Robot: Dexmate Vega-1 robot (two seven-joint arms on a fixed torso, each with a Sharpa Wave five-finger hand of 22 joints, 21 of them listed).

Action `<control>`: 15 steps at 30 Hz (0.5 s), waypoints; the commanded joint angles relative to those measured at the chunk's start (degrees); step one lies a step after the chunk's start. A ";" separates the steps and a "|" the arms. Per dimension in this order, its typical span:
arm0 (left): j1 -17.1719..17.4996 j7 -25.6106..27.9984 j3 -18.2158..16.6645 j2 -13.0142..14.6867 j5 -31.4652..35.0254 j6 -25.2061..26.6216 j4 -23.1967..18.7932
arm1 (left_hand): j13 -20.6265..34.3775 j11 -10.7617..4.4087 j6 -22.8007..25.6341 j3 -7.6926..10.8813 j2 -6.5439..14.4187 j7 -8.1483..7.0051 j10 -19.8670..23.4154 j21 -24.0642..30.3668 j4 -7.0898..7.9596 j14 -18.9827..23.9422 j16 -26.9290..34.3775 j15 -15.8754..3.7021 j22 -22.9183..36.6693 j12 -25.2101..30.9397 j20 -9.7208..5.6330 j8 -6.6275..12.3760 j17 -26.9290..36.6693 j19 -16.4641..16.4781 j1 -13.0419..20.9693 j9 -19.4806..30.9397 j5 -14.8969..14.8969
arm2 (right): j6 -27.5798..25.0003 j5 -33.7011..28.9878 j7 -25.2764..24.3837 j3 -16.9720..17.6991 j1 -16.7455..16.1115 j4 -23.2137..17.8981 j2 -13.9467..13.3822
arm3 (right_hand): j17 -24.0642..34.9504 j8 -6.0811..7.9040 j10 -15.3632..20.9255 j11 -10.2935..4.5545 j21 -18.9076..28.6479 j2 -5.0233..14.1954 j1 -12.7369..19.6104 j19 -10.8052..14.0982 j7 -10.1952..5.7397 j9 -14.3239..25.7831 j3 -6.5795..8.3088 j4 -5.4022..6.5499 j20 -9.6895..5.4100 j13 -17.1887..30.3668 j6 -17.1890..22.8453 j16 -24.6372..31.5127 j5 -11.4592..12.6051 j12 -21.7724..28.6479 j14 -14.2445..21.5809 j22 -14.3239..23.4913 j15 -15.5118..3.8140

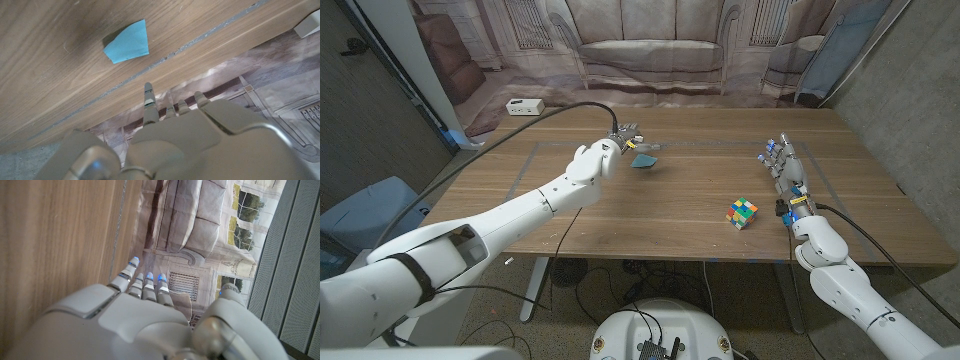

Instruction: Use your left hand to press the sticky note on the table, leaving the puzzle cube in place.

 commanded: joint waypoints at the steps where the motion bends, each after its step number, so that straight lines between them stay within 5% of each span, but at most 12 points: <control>1: -0.75 0.28 0.97 -0.96 -1.91 -1.36 2.51 | -0.04 -0.41 -0.09 -0.50 -0.31 -0.27 -3.04 0.50 0.09 -8.92 0.24 0.08 0.12 0.37 -0.33 0.05 0.17 -13.85 -0.26 0.20 0.23 | -0.18 0.16 -0.21 0.31 -0.49 -0.60 -0.03 | 0.12 0.09 0.42 -0.04 -0.12 0.40 -0.15 0.32 -0.13 0.15 0.09 -0.48 -0.06 0.10 0.14 0.18 0.34 0.01 0.12 0.14 0.33; 15: -2.46 -0.44 3.21 -2.55 -2.21 -2.31 4.86 | -0.04 -0.37 -0.34 -0.75 -0.17 -0.33 -3.45 0.56 0.24 -9.07 0.22 0.15 0.13 0.32 -0.38 -0.03 0.17 -14.09 -0.15 0.20 0.37 | 0.13 0.27 -0.22 0.43 -0.77 -0.39 0.26 | 0.08 0.08 0.48 -0.06 -0.27 0.41 -0.25 0.39 -0.19 0.15 0.01 -0.53 -0.02 0.10 0.17 0.18 0.33 0.00 0.12 0.15 0.26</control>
